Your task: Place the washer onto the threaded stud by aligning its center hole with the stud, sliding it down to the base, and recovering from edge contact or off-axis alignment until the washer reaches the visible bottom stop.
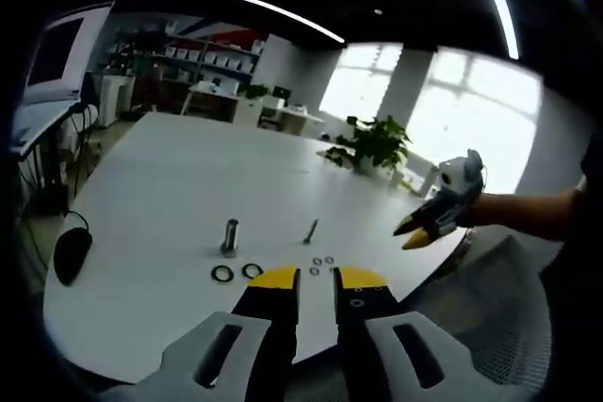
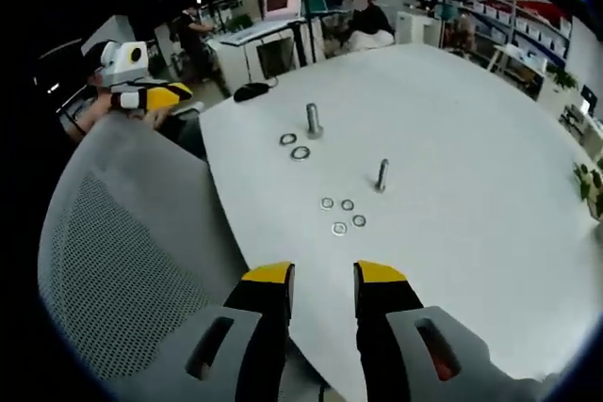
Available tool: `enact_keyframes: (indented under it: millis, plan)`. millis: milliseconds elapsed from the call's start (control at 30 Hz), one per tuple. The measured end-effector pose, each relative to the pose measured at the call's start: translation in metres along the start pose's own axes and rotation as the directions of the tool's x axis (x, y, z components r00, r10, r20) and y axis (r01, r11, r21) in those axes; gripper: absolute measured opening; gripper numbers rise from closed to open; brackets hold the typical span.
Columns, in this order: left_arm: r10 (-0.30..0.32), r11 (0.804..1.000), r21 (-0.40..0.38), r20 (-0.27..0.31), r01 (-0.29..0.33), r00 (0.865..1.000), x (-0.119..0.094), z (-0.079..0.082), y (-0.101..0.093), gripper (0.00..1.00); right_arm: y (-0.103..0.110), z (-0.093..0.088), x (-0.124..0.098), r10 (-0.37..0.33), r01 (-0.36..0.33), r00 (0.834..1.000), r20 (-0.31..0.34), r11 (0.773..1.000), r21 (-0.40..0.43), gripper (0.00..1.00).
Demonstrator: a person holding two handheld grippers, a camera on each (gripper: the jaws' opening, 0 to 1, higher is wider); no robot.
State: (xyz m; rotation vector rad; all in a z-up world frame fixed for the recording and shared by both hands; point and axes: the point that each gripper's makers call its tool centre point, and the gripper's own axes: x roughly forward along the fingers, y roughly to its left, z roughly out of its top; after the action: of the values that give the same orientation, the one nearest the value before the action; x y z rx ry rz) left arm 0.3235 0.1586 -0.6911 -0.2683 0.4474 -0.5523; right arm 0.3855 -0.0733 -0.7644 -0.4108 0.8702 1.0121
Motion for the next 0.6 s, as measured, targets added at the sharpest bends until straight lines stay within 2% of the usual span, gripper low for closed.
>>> enact_keyframes:
  millis: [100, 267, 367, 500, 600]
  plan:
    - [0.0, 1.0, -0.007, -0.009, -0.001, 1.0, 0.0, -0.002, 0.001, 0.11, 0.002, 0.004, 0.013, 0.021, -0.022, 1.0, -0.018, 0.998, -0.053, 0.27]
    - [-0.003, 1.0, -0.001, -0.026, 0.003, 1.0, 0.001, -0.004, 0.0, 0.11, 0.0, 0.004, 0.034, 0.023, -0.028, 0.999, -0.049, 0.994, -0.102, 0.27]
    - [0.0, 1.0, -0.003, -0.03, 0.0, 1.0, 0.001, -0.005, 0.001, 0.11, 0.002, 0.003, 0.044, 0.048, -0.055, 0.997, -0.064, 0.992, -0.112, 0.27]
    - [0.001, 1.0, -0.008, -0.033, -0.001, 0.999, 0.001, -0.006, 0.001, 0.11, 0.0, -0.007, 0.061, 0.069, -0.092, 0.986, -0.151, 0.984, -0.152, 0.26]
    - [0.007, 1.0, -0.013, -0.027, -0.007, 1.0, 0.0, -0.005, 0.002, 0.11, 0.0, -0.006, 0.073, 0.085, -0.116, 0.98, -0.181, 0.98, -0.164, 0.26]
